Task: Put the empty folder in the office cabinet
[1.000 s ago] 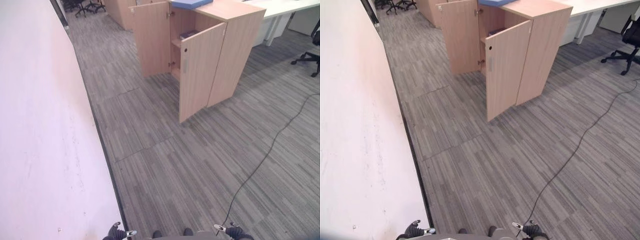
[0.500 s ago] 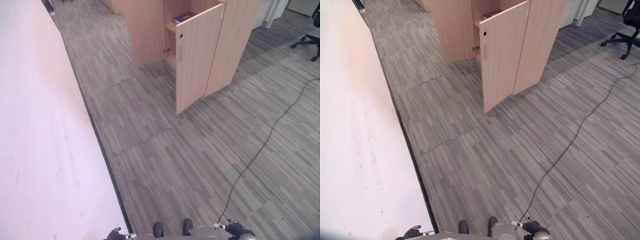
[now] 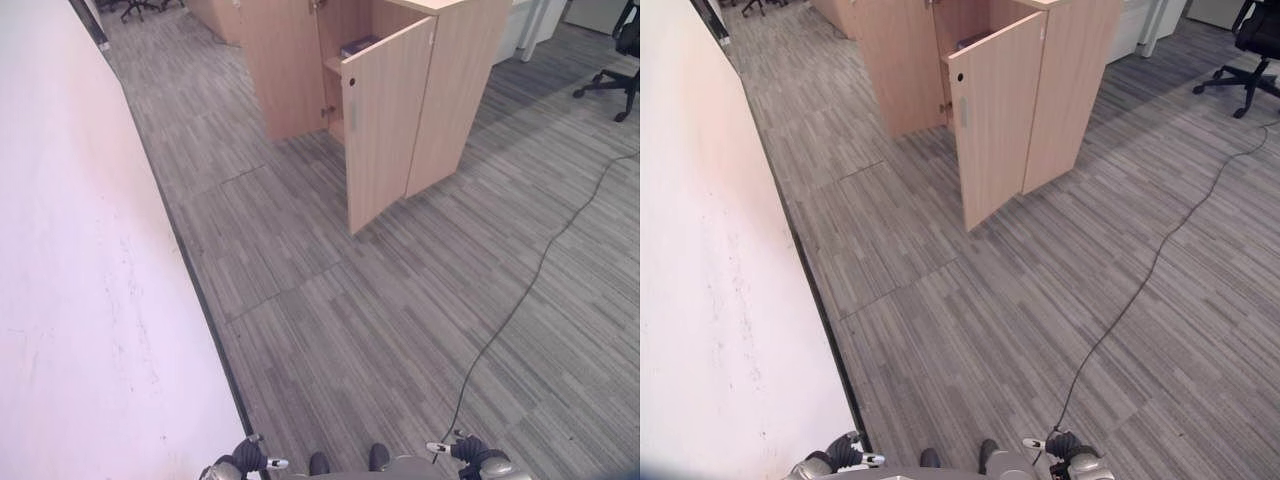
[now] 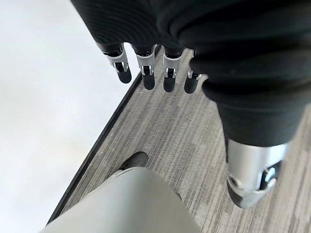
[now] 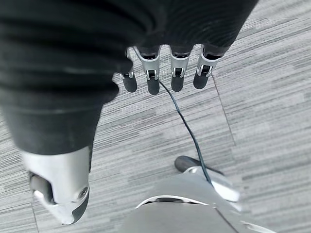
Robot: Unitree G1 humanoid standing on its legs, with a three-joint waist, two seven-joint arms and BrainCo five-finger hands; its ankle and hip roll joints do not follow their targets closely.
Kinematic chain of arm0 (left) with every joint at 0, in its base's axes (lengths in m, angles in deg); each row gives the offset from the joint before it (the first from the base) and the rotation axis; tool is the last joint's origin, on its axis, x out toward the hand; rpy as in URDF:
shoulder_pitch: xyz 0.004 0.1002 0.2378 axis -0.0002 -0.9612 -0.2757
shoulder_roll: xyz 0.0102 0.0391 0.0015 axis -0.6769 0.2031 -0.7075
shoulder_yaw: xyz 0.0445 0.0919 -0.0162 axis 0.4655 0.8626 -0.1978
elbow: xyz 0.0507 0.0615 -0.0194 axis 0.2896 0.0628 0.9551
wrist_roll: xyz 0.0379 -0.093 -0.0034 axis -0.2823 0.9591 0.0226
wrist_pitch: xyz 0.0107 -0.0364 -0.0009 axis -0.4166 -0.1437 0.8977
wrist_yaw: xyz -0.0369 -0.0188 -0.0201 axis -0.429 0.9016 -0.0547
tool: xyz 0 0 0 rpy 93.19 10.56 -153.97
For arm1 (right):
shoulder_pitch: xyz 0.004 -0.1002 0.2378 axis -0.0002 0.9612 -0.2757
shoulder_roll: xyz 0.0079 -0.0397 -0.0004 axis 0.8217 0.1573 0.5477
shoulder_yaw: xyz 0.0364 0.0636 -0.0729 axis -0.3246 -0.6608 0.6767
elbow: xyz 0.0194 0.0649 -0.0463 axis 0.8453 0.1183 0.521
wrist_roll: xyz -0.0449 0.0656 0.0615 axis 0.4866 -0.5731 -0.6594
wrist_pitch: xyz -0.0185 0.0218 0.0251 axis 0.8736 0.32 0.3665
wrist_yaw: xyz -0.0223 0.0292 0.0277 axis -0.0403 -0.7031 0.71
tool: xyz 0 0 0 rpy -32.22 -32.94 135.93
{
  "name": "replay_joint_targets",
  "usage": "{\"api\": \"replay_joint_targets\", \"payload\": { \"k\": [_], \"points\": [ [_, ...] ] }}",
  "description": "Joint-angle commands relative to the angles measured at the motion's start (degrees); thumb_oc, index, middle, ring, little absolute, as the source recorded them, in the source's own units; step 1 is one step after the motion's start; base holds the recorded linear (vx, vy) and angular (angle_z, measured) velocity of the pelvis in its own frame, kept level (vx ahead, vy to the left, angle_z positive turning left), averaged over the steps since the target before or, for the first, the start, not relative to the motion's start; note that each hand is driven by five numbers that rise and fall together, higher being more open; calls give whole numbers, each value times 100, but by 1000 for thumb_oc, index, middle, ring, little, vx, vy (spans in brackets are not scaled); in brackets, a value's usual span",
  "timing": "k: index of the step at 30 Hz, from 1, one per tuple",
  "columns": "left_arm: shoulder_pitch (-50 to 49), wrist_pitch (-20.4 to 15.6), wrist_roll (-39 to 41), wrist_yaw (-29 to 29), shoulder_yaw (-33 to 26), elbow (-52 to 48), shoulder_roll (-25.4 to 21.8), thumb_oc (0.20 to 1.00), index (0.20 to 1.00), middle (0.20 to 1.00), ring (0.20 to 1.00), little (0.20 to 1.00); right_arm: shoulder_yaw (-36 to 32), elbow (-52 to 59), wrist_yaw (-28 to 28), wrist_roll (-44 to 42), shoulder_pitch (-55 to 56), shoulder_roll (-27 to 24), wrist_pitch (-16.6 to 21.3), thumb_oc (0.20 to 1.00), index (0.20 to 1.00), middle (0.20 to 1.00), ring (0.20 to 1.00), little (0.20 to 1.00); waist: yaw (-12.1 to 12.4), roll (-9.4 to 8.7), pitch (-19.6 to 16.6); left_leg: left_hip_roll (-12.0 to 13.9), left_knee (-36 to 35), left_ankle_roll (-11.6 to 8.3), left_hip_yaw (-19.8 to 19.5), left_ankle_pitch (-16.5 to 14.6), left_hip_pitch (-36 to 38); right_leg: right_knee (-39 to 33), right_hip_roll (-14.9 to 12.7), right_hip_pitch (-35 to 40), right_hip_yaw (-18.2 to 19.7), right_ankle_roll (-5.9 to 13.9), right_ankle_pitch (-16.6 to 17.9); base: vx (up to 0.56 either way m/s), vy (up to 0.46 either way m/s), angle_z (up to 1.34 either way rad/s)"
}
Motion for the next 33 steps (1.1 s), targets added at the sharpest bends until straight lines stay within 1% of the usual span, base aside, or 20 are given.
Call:
{"api": "replay_joint_targets", "payload": {
  "k": [1,6,7,8,9,10,11,12,13,14,15,16,18,19,21,23,24,27,30,33],
  "points": [
    [114,-41,-226,63,-276,274,-65,1000,1000,1000,1000,1000,218,-136,42,188,-179,2,-40,1000,1000,1000,1000,1000,-96,-275,75,-151,-222,-139,22,-359,123,-1657,-246,800,-297,736,1073,103,-88,0],
    [102,8,134,153,-608,419,-114,1000,1000,1000,1000,1000,186,-150,87,79,-212,46,-50,1000,1000,1000,1000,1000,-63,-360,135,-26,-222,-181,71,-322,346,-1657,-157,963,-244,610,965,56,-76,-1],
    [111,12,227,159,-677,436,-126,1000,1000,1000,1000,1000,191,-145,100,40,-226,80,-47,1000,1000,1000,1000,1000,-51,-424,186,12,24,-215,139,-383,270,-1657,-156,1006,-224,558,937,-21,-113,1],
    [131,23,354,194,-774,443,-142,1000,1000,1000,1000,1000,214,-128,124,13,-231,100,-31,1000,1000,1000,1000,1000,-31,-526,281,71,666,-272,219,-558,18,-1657,-175,1086,-226,485,926,-45,-195,7],
    [151,25,543,232,-882,383,-147,1000,1000,1000,1000,1000,211,-104,112,-30,-245,101,-37,1000,1000,1000,1000,1000,31,-616,453,211,1642,-305,293,-412,-477,-1657,-203,1188,-293,388,896,-46,-156,22],
    [152,25,543,231,-883,383,-149,1000,1000,1000,1000,1000,212,-104,112,-30,-247,102,-37,1000,1000,1000,1000,1000,15,-616,430,209,1657,-305,278,-408,-517,-1656,-204,1160,-308,386,899,36,-202,26],
    [143,17,811,356,-1088,357,-145,1000,1000,1000,1000,1000,223,-95,74,-66,-288,106,-47,1000,1000,1000,1000,1000,118,-679,541,429,2448,-335,330,-111,-936,-1657,-134,1343,-361,313,766,58,-123,17],
    [143,17,812,357,-1088,355,-146,1000,1000,1000,1000,1000,223,-95,73,-66,-289,108,-47,1000,1000,1000,1000,1000,115,-671,544,447,2497,-344,319,-129,-961,-1657,-120,1343,-364,307,762,98,-170,7],
    [97,12,859,397,-1166,373,-152,1000,1000,1000,1000,1000,265,-106,58,-32,-288,113,-55,1000,1000,1000,1000,1000,198,-721,562,551,2579,-293,360,44,-1255,-1657,-125,1432,-378,276,710,42,-50,10],
    [91,12,859,397,-1165,372,-153,1000,1000,1000,1000,1000,267,-107,57,-32,-284,114,-54,1000,1000,1000,1000,1000,204,-711,565,566,2625,-297,358,1,-1259,-1657,-114,1446,-370,277,697,102,-43,18],
    [27,10,919,417,-1263,415,-163,1000,1000,1000,1000,1000,279,-123,67,-17,-280,106,-58,1000,1000,1000,1000,1000,261,-747,553,520,2372,-262,316,-9,-1348,-1657,-149,1493,-355,295,673,158,41,11],
    [-122,22,1083,442,-1468,517,-141,1000,1000,1000,1000,1000,258,-128,79,10,-233,77,-59,1000,1000,1000,1000,1000,348,-752,510,458,1644,-256,252,320,-1438,-1657,-199,1524,-369,326,673,218,69,4],
    [-218,41,1190,451,-1618,637,-107,1000,1000,1000,1000,1000,210,-117,77,25,-169,53,-59,1000,1000,1000,1000,1000,423,-646,470,433,662,-395,157,818,-1403,-1657,-148,1652,-337,354,569,246,103,-9],
    [-250,62,1207,452,-1657,690,-75,1000,1000,1000,1000,1000,180,-122,73,33,-148,27,-52,1000,1000,1000,1000,1000,447,-578,445,453,299,-439,134,1006,-1492,-1657,-111,1688,-318,359,531,239,109,-12],
    [-299,77,1144,443,-1645,753,-41,1000,1000,1000,1000,1000,147,-148,54,51,-124,-5,-46,1000,1000,1000,1000,1000,490,-510,465,487,-222,-511,251,1178,-1621,-1657,-81,1796,-297,375,449,200,109,2],
    [-466,110,1060,400,-1692,843,-2,1000,1000,1000,1000,1000,66,-240,66,72,21,34,-46,1000,1000,1000,1000,1000,481,-428,388,594,-222,-516,475,1097,-1619,-1657,-35,1880,-307,453,377,286,172,-10],
    [-491,128,1033,401,-1718,860,-16,1000,1000,1000,1000,1000,59,-277,68,90,57,53,-59,1000,1000,1000,1000,1000,486,-406,346,613,-222,-549,502,1220,-1601,-1657,-35,1874,-290,459,360,297,189,-18],
    [-498,120,1006,409,-1761,844,-34,1000,1000,1000,1000,1000,87,-390,107,149,145,152,-95,1000,1000,1000,1000,1000,507,-423,236,571,-222,-495,566,1220,-1572,-1657,-152,1867,-259,533,294,229,191,-29],
    [-465,94,986,434,-1742,799,-84,1000,1000,1000,1000,1000,60,-440,150,162,177,226,-126,1000,1000,1000,1000,1000,515,-497,133,397,-222,-338,627,1041,-1436,-1657,-429,1913,-259,729,348,263,235,-13],
    [-344,56,987,462,-1684,658,-146,1000,1000,1000,1000,1000,34,-388,183,109,131,281,-142,1000,1000,1000,1000,1000,529,-578,25,108,-222,-126,734,712,-1193,-1450,-873,1914,-294,986,641,261,297,-6]
  ]
}}
